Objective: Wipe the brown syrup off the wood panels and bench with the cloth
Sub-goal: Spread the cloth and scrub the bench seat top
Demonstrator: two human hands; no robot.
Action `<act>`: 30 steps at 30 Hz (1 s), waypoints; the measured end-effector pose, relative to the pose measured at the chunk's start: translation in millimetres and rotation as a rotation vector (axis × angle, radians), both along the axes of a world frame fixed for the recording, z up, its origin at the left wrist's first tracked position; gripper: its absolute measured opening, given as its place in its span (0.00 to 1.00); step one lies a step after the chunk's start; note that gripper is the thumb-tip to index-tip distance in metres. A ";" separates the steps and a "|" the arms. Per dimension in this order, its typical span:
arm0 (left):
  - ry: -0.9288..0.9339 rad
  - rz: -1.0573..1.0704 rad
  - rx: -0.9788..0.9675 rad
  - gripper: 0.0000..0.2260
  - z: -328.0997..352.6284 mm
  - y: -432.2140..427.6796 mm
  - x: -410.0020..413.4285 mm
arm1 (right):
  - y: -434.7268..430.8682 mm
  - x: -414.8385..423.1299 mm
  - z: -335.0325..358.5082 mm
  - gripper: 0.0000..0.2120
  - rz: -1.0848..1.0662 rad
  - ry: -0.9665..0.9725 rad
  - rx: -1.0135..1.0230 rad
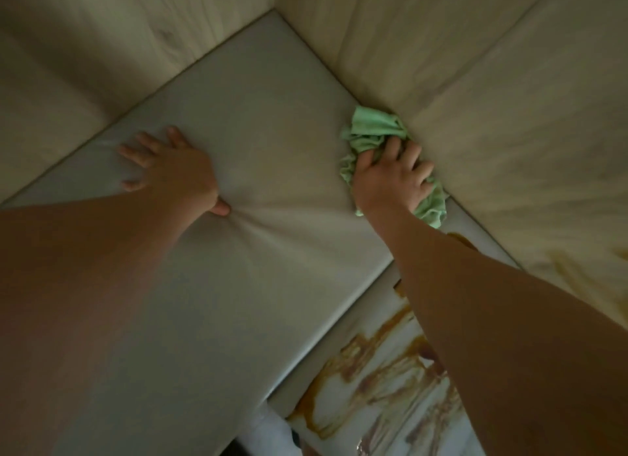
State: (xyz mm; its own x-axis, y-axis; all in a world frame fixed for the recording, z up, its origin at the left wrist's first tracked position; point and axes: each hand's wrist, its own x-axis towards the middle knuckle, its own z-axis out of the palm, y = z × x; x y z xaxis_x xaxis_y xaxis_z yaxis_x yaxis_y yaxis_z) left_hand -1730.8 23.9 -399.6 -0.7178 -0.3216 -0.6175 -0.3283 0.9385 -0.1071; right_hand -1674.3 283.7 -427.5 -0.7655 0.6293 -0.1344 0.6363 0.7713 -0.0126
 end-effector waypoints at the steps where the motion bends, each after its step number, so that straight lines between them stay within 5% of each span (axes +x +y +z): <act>1: 0.010 -0.010 0.006 0.71 0.7 -0.5 0.9 | 6.2 6.7 -0.3 0.24 -0.029 0.018 0.016; 12: 0.098 -0.164 0.088 0.69 2.3 -20.0 16.1 | -45.9 0.9 5.7 0.21 -0.420 0.093 -0.135; 18: 0.124 -0.273 0.185 0.61 11.7 -58.1 32.4 | -114.7 -29.4 6.8 0.20 -0.294 0.109 -0.227; 21: 0.112 -0.350 0.232 0.63 16.5 -90.0 37.2 | -151.6 -38.1 11.4 0.20 -0.042 0.031 -0.228; 25: -0.056 -0.405 0.085 0.67 21.4 -100.2 47.0 | -199.7 -19.8 16.9 0.19 0.626 -0.049 -0.253; 30: -0.094 -0.374 0.036 0.67 15.9 -83.0 44.9 | -142.4 23.2 13.0 0.18 1.177 0.054 -0.189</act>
State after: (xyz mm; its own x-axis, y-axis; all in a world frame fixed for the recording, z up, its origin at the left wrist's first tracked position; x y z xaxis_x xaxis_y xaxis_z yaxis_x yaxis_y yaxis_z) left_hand -1685.9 -59.1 -383.8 -0.7215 -0.0251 -0.6920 0.0474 0.9952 -0.0854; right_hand -1651.1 141.4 -414.5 -0.8665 -0.4892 -0.0994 -0.4654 0.8637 -0.1934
